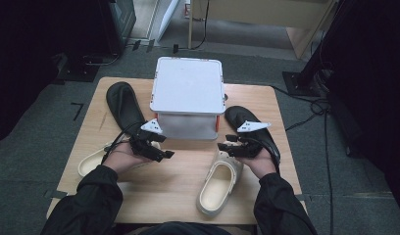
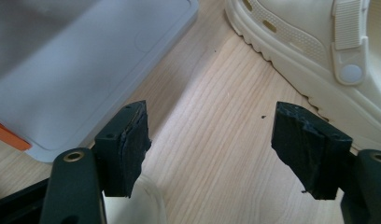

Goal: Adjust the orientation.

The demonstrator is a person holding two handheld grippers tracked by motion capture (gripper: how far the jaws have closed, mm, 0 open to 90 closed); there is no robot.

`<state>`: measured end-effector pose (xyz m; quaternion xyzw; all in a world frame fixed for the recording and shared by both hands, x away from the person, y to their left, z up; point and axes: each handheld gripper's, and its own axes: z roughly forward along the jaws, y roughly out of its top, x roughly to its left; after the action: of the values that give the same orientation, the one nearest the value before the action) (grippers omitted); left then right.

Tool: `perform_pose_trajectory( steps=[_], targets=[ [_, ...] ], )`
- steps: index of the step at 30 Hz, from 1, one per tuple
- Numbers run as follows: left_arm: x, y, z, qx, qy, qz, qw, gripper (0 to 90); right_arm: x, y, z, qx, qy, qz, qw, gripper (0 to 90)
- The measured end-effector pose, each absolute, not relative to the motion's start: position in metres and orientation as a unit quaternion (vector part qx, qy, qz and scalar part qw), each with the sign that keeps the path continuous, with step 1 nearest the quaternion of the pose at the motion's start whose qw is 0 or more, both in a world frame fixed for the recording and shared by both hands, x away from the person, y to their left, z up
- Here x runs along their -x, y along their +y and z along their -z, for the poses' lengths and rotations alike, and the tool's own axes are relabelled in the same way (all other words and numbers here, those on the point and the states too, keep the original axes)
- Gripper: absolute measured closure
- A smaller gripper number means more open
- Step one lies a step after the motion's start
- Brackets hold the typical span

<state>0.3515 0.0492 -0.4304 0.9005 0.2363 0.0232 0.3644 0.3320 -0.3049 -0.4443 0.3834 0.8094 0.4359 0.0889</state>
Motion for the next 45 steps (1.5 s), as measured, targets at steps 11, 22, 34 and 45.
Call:
perform_pose_trajectory(
  steps=[11,22,34,45],
  targets=[
    [-0.35,0.058,0.419,-0.895,0.234,-0.02,0.38,30.1,-0.331,-0.302,0.443,-0.379,0.811,-0.438,0.09,44.7],
    [-0.349,0.094,0.405,-0.882,0.254,-0.044,0.395,31.5,-0.333,-0.298,0.443,-0.373,0.814,-0.437,0.085,44.7],
    [-0.34,0.146,0.395,-0.865,0.284,-0.066,0.407,33.0,-0.342,-0.29,0.44,-0.364,0.815,-0.445,0.07,44.7],
    [-0.335,0.19,0.403,-0.854,0.308,-0.077,0.413,34.6,-0.351,-0.277,0.44,-0.344,0.824,-0.446,0.061,44.7]
  ],
)
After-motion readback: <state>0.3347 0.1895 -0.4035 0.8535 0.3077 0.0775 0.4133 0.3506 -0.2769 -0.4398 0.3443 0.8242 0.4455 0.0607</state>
